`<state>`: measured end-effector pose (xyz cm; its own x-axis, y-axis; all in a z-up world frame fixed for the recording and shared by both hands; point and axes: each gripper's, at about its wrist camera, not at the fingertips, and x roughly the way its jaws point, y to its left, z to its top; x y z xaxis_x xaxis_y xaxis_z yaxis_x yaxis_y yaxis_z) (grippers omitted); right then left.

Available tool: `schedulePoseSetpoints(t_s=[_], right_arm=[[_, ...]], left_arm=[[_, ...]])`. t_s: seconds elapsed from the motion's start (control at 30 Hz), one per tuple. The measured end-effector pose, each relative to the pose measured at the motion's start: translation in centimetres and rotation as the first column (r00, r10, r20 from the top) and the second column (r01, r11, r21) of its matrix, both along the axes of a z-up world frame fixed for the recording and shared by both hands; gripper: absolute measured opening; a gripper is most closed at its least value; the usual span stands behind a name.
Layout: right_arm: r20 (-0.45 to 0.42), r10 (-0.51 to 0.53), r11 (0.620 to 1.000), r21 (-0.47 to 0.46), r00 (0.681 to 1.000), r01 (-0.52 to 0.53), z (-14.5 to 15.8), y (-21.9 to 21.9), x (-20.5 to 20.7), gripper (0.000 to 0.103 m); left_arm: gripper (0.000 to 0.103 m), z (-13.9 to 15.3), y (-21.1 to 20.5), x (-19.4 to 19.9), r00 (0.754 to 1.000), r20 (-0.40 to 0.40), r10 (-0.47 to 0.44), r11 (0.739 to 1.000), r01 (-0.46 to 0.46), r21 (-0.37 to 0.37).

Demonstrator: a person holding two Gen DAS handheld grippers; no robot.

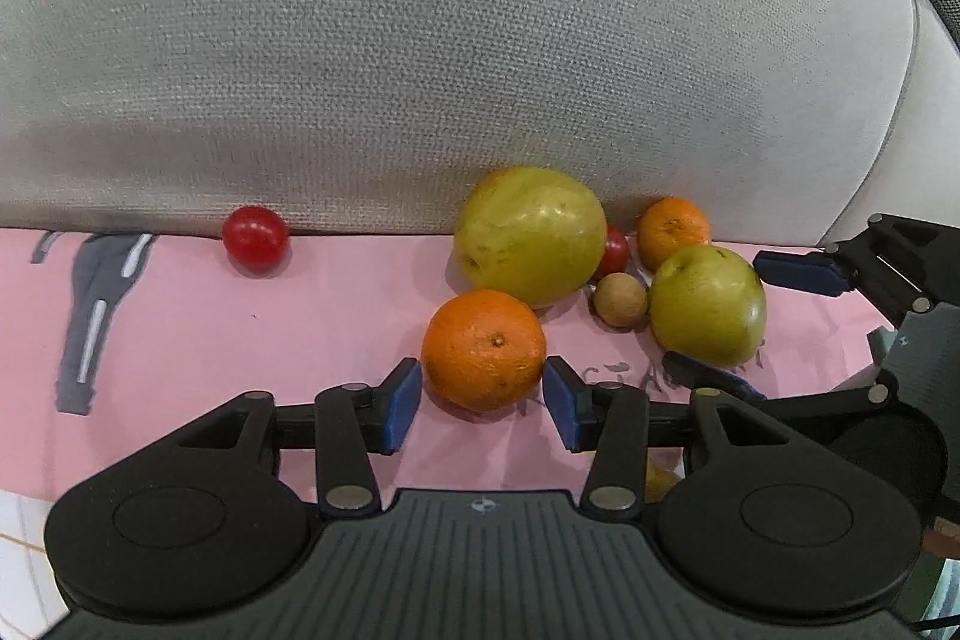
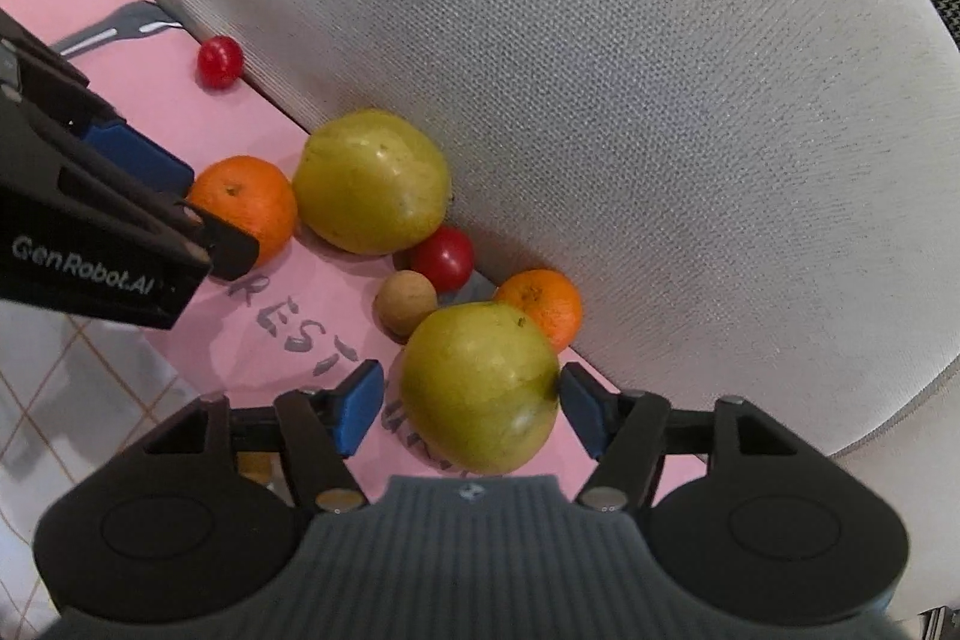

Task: Organize fruits
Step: 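Grasp a tangerine with the left gripper while the right gripper grasps a green pear, then lower the tangerine and pear into the colander and open both grippers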

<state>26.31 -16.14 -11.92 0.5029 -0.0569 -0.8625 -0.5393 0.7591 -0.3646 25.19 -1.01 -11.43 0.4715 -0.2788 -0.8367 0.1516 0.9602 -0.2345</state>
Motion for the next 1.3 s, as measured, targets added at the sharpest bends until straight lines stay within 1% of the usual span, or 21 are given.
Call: schedulePoseSetpoints(t_s=[0.23,0.27,0.47,0.63,0.77,1.0,1.13,1.3], right_arm=[[-0.005,-0.008,1.0,-0.028,1.0,0.008,-1.0,0.3,0.5,0.062],[0.025,0.005,1.0,-0.01,1.0,-0.004,-1.0,0.4,0.6,0.062],[0.039,0.012,1.0,-0.021,0.999,-0.011,-1.0,0.6,0.4,0.061],[0.056,0.016,1.0,-0.006,0.998,-0.016,-0.6,0.6,-0.4,0.061],[0.09,0.03,1.0,-0.008,0.995,-0.03,0.0,1.0,-1.4,0.06],[0.168,0.044,0.998,0.028,0.985,-0.05,1.8,1.6,-3.6,0.06],[0.208,0.023,0.995,0.089,0.978,-0.042,3.7,1.5,-4.9,0.06],[0.217,-0.036,0.979,0.205,0.975,-0.01,6.4,0.4,-6.6,0.06]], left_arm=[[0.055,-0.3,-0.2,0.4,1.0,0.0,-0.002,1.0,0.002,0.002],[0.055,-0.3,-0.3,0.4,1.0,0.0,-0.002,1.0,0.002,0.003],[0.053,-0.4,-0.8,0.7,1.0,0.0,-0.016,0.999,0.016,0.03],[0.052,0.0,-0.7,0.4,1.0,0.015,-0.018,1.0,0.018,0.019],[0.052,0.8,-0.4,-0.4,1.0,0.027,-0.015,1.0,0.015,0.009],[0.052,2.2,0.4,-2.2,0.999,0.039,0.006,1.0,-0.006,0.005],[0.052,3.2,0.8,-3.3,0.998,0.053,0.023,1.0,-0.022,-0.016],[0.052,4.8,0.8,-4.9,0.996,0.079,0.029,0.999,-0.027,-0.029]])
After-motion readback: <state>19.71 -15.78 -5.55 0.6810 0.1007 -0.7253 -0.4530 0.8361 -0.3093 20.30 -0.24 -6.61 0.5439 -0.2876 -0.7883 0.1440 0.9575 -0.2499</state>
